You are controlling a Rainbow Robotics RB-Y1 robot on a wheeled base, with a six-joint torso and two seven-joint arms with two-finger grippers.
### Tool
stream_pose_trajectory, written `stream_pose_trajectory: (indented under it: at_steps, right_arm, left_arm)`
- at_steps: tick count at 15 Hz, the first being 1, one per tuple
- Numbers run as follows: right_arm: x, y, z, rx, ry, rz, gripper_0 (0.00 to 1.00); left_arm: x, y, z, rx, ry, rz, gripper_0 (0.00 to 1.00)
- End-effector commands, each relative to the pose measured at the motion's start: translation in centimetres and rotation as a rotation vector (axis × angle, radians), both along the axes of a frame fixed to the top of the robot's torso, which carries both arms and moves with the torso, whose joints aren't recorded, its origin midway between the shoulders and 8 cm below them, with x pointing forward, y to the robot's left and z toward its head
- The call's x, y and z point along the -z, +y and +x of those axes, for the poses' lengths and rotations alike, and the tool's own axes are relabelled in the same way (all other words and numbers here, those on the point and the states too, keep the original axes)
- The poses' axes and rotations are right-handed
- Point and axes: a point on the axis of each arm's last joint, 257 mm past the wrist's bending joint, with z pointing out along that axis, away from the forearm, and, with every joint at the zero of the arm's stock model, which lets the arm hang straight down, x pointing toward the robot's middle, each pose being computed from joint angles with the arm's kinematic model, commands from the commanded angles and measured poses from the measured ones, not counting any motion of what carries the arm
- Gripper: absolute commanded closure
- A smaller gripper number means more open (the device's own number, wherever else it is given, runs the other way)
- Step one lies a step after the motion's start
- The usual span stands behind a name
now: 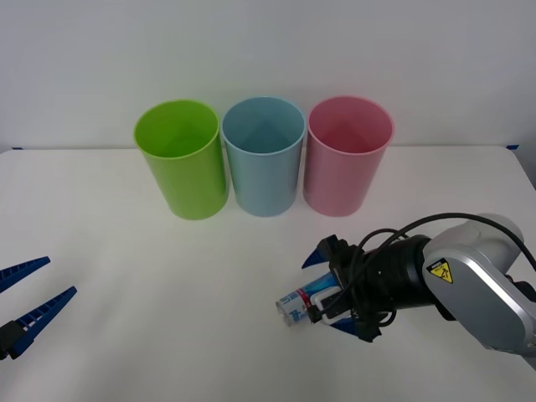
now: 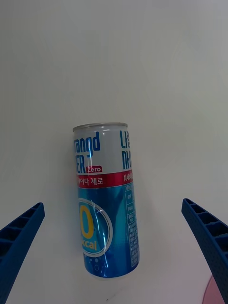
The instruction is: Put cans in the blue bin and PET bottles in the pink bin and trash in the green bin.
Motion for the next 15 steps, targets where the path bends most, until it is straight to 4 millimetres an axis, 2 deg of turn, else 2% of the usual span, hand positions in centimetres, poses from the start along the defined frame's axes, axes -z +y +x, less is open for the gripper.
stream_pose_trajectory:
  at_steps: [1, 9, 13, 14, 15]
  right_arm:
    - [0.9, 0.7, 0.5, -0.001, 0.0, -0.011, 0.0]
    - [2.9, 0.7, 0.9, -0.009, 0.017, -0.055, 0.0]
    - [3.7, 1.3, 1.1, -0.009, 0.018, -0.062, 0.02]
    - [3.7, 1.4, 1.3, -0.013, 0.005, -0.073, 0.27]
    - [3.7, 1.4, 1.7, -0.014, -0.014, -0.087, 0.66]
  left_arm:
    - [0.0, 0.0, 0.0, 0.0, 0.0, 0.0, 0.21]
    - [0.0, 0.0, 0.0, 0.0, 0.0, 0.0, 0.21]
    - [0.0, 0.0, 0.0, 0.0, 0.0, 0.0, 0.21]
    - [0.0, 0.0, 0.0, 0.0, 0.0, 0.0, 0.21]
    - [0.0, 0.0, 0.0, 0.0, 0.0, 0.0, 0.21]
